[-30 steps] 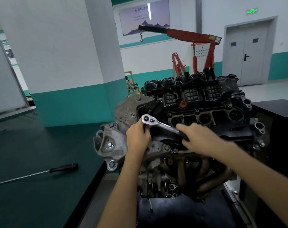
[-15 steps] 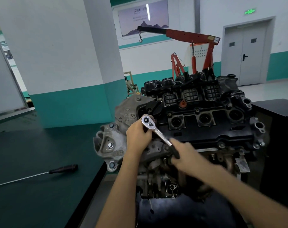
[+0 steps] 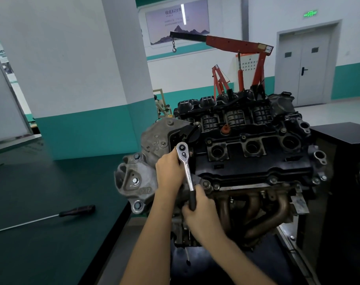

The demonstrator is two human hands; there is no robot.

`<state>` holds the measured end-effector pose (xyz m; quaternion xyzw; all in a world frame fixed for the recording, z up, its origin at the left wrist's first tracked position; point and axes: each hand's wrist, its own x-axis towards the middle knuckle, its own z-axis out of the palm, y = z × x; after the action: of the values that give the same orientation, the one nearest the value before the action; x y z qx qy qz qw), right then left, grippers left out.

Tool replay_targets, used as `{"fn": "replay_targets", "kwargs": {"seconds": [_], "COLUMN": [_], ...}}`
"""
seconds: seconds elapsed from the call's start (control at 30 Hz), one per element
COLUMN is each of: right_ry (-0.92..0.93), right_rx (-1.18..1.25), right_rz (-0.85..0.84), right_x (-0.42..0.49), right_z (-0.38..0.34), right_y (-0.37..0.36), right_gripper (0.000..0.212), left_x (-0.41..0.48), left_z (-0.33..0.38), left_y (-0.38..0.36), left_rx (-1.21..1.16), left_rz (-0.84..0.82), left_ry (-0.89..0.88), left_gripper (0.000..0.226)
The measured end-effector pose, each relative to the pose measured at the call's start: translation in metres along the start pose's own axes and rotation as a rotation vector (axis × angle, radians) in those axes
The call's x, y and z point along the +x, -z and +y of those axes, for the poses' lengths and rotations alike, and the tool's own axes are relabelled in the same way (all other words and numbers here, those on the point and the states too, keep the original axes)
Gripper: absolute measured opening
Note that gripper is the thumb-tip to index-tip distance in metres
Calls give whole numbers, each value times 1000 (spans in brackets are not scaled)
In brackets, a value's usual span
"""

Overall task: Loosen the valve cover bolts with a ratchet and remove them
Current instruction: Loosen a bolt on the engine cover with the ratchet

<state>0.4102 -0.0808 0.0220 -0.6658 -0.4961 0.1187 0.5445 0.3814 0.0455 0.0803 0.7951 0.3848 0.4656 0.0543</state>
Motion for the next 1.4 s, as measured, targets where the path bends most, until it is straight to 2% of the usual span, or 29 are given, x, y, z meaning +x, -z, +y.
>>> {"fn": "replay_targets", "kwargs": {"seconds": [0.1,0.23,0.3,0.4,0.47,0.57,0.67,0.73,0.83,0.9,0.97,1.03,1.07,1.13,1.23,1.33,1.4], "right_ry": [-10,54,139,262,351,308,132,49,-8,-17,10,79,120,206,345,358,247], "right_rx": [8,-159,-329,-795,-946,-836,-384,-177,-49,-55,-117,-236,-319,-569,-919,-919,-715], "right_rz": [20,-189,-272,-263,-246,-206,-194,-129,-21,-31,-101,-207,-245,-270,-226,-148,-106], "right_x": [0,15,34,73,88,75,31,9,-1,0,7,20,30,58,89,82,56], "right_z": [-3,2,4,-7,-14,-7,7,4,-5,-5,-2,3,3,0,-12,-11,0], "right_y": [-10,38,79,130,142,127,79,39,-8,-11,12,49,70,109,142,133,108], "right_gripper": [30,31,30,32,31,24,17,18,30,36,32,28,26,27,28,24,20], "left_x": [1,-1,-2,0,-1,-4,-3,-1,0,0,0,-1,-2,-1,0,-3,-3], "left_z": [-3,-2,-1,-2,-3,0,0,0,-5,-7,-5,-4,-3,-4,-5,0,0], "left_y": [0,5,7,7,5,3,1,1,-1,0,2,6,7,7,3,2,1], "left_rx": [-19,-154,-178,-119,-119,-89,-56,-50,-43,-52,-128,-202,-201,-156,-149,-141,-109], "left_rz": [-14,-11,-34,-20,7,35,35,26,-8,-27,-21,-15,-26,-23,32,64,75], "left_ry": [7,-47,-94,-105,-81,-22,-34,-24,-3,4,-14,-71,-101,-129,-113,-54,-48], "left_gripper": [17,11,23,15,12,11,11,14,14,11,9,22,27,22,17,9,7]}}
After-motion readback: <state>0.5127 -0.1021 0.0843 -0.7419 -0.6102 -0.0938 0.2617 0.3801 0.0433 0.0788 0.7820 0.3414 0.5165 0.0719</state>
